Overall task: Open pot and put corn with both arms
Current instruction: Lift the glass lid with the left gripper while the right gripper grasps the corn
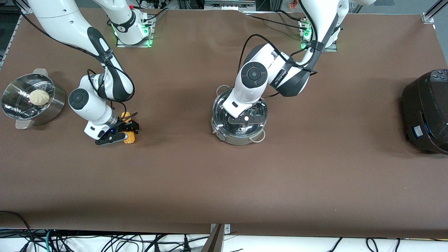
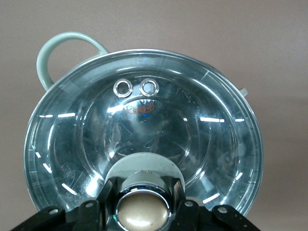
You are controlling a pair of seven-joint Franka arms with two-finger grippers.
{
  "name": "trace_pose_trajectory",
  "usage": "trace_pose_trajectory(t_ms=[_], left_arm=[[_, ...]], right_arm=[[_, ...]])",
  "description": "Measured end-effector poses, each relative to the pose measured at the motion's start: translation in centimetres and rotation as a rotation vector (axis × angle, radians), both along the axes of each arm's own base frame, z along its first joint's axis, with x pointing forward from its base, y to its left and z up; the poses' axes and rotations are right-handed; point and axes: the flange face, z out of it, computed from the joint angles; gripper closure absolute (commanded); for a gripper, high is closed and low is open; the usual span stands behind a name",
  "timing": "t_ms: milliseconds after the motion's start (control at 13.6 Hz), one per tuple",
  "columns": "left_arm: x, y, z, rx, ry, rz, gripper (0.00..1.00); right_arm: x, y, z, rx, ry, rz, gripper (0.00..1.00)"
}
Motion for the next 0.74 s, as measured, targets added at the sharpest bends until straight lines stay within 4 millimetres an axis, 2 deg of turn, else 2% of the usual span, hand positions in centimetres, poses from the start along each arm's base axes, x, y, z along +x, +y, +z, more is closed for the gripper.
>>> trace_pose_trajectory(t_ms=[147, 221, 294, 368, 515, 662, 736], left_arm=[[0.0, 0.0, 0.2, -0.002, -0.002, 0.000, 0.92], [0.0, 0.1, 0.6, -0.004, -0.006, 0.001, 0.92], [0.1, 0.3, 1.5, -0.008, -0.013, 0.004, 0.92], [0.0, 0.6, 2.6, -0.006, -0.012, 0.006, 0.92], [-0.2, 1.9, 5.4, 0.007, 0.002, 0.012, 0.92], [-0.1, 3.9, 8.7, 0.028, 0.029, 0.027, 0.95], [0.3, 5.3, 10.3, 0.042, 0.052, 0.040, 0.95]], right_arm=[[-0.2, -0.1, -0.2, -0.001, 0.006, 0.000, 0.01], [-0.3, -0.1, -0.3, -0.001, 0.007, 0.000, 0.17], [-0.3, -0.1, -0.3, -0.001, 0.007, 0.000, 0.43], [-0.3, -0.1, -0.3, -0.001, 0.007, 0.001, 0.57], [-0.3, -0.1, -0.2, -0.001, 0.013, 0.001, 0.58], [-0.2, -0.1, 0.5, 0.000, 0.042, 0.003, 0.73], [-0.1, 0.0, 1.1, 0.001, 0.049, 0.004, 0.75]])
